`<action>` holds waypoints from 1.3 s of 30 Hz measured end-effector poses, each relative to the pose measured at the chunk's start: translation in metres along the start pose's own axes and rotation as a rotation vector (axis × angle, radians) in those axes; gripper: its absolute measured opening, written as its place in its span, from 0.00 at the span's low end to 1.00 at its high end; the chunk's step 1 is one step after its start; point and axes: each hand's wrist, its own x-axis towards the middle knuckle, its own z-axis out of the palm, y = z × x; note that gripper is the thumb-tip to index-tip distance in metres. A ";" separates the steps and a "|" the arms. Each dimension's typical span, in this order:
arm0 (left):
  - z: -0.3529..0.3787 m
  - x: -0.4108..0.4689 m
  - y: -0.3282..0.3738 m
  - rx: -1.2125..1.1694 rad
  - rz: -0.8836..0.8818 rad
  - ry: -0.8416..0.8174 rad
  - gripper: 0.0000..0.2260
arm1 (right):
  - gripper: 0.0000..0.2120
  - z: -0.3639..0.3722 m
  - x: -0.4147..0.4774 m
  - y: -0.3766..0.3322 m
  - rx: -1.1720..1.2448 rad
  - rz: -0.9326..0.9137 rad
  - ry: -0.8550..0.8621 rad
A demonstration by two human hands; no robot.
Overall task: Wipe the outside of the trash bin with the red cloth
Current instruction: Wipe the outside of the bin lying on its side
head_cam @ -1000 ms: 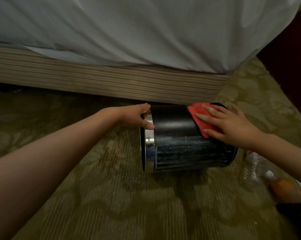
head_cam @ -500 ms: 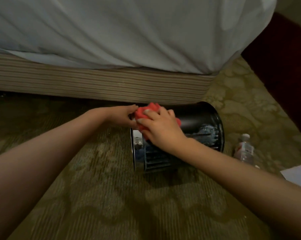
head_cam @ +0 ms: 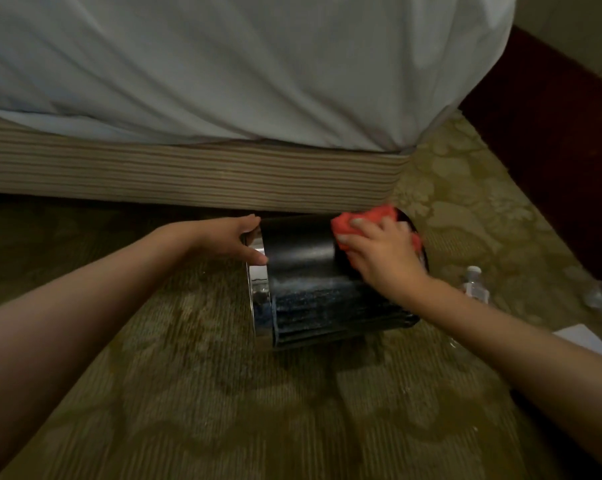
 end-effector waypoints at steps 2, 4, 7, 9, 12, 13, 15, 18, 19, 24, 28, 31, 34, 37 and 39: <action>0.001 0.001 -0.002 -0.024 -0.010 0.004 0.41 | 0.16 0.007 0.016 -0.047 0.035 -0.160 0.051; 0.003 0.002 -0.005 -0.071 -0.011 0.015 0.42 | 0.17 0.011 0.024 -0.077 0.041 -0.257 0.022; 0.001 0.004 -0.008 -0.079 -0.036 0.010 0.43 | 0.19 0.010 0.021 -0.042 -0.043 -0.189 -0.066; -0.001 0.004 -0.009 -0.069 -0.048 -0.007 0.43 | 0.16 0.006 0.008 0.020 -0.112 -0.007 -0.123; -0.001 0.003 -0.006 -0.068 -0.031 -0.012 0.42 | 0.14 -0.004 -0.014 0.082 -0.234 0.154 -0.156; -0.001 0.002 -0.005 -0.053 -0.029 -0.012 0.42 | 0.13 -0.005 -0.015 0.083 -0.248 0.163 -0.158; 0.000 0.001 -0.003 -0.019 -0.035 -0.010 0.42 | 0.12 -0.003 -0.012 0.064 -0.234 0.160 -0.150; 0.000 0.003 0.003 0.052 -0.041 -0.013 0.41 | 0.14 0.000 -0.002 0.010 -0.114 0.015 -0.036; -0.001 0.004 0.005 0.071 -0.053 -0.018 0.42 | 0.15 0.002 0.003 -0.011 -0.065 -0.049 -0.003; -0.005 0.006 0.008 0.141 -0.088 -0.014 0.42 | 0.16 0.011 0.023 -0.052 -0.026 -0.153 -0.026; -0.001 0.006 0.002 0.113 -0.059 -0.013 0.41 | 0.15 0.007 -0.001 0.035 -0.076 0.132 -0.102; 0.001 0.006 0.002 0.136 -0.043 0.006 0.42 | 0.13 -0.001 -0.014 0.065 -0.154 0.260 -0.135; 0.000 0.007 0.004 0.170 -0.052 -0.001 0.42 | 0.12 0.003 -0.004 0.036 -0.177 0.264 -0.111; -0.002 0.009 0.006 0.211 -0.072 -0.016 0.42 | 0.15 0.008 0.015 -0.005 -0.127 0.131 -0.082; -0.003 0.010 0.009 0.242 -0.084 -0.014 0.42 | 0.16 0.008 0.028 -0.037 -0.064 0.043 -0.089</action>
